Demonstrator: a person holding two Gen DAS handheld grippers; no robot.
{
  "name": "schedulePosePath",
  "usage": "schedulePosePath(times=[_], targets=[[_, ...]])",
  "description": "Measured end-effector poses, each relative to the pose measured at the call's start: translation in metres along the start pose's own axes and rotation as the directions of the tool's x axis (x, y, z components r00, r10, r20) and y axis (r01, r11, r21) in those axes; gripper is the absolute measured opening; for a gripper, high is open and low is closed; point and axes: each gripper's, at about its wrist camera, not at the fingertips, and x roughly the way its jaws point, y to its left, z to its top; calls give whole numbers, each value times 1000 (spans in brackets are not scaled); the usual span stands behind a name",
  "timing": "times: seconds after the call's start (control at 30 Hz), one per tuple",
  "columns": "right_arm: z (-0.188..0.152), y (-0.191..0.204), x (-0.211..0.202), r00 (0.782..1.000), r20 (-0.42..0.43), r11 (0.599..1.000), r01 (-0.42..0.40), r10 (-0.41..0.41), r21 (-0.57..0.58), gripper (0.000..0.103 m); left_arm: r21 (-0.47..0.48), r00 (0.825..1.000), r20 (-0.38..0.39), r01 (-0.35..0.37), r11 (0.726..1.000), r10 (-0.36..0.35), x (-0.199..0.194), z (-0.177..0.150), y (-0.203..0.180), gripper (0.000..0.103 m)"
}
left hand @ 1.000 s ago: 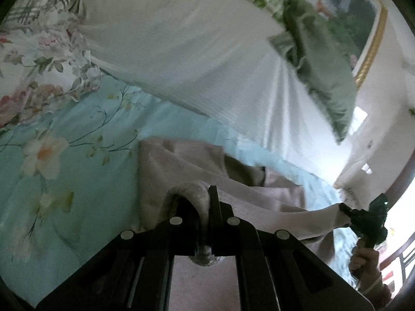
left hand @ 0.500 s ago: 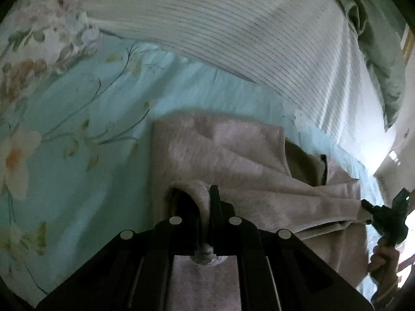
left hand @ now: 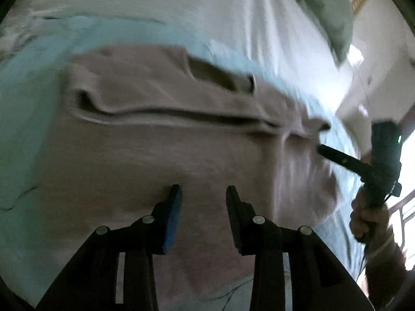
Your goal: Fold small clothes
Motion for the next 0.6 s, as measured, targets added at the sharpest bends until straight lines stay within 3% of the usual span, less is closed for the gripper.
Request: schedulePosePath(times=[0.1, 0.2, 0.23, 0.3, 0.37, 0.47, 0.6], targets=[[7, 14, 44, 985, -134, 989, 92, -108, -119, 39, 23, 997, -56, -50, 998, 51, 29, 16, 4, 28], [27, -4, 63, 974, -135, 979, 167, -183, -119, 36, -15, 999, -45, 0, 1000, 0, 31, 47, 24, 10], [37, -17, 64, 973, -109, 978, 197, -204, -73, 36, -19, 999, -20, -36, 999, 35, 28, 60, 32, 4], [52, -45, 53, 980, -39, 979, 197, -195, 55, 34, -40, 993, 31, -112, 993, 113, 24, 79, 50, 4], [63, -68, 37, 969, 51, 959, 233, -244, 164, 34, -100, 977, 75, -190, 977, 198, 19, 96, 73, 6], [65, -95, 11, 940, 142, 913, 254, -311, 319, 35, -224, 967, 134, -183, 957, 216, 8, 113, 110, 6], [54, -96, -13, 936, 155, 896, 240, -316, 374, 37, -289, 965, 173, -141, 947, 197, -12, 104, 120, 11]])
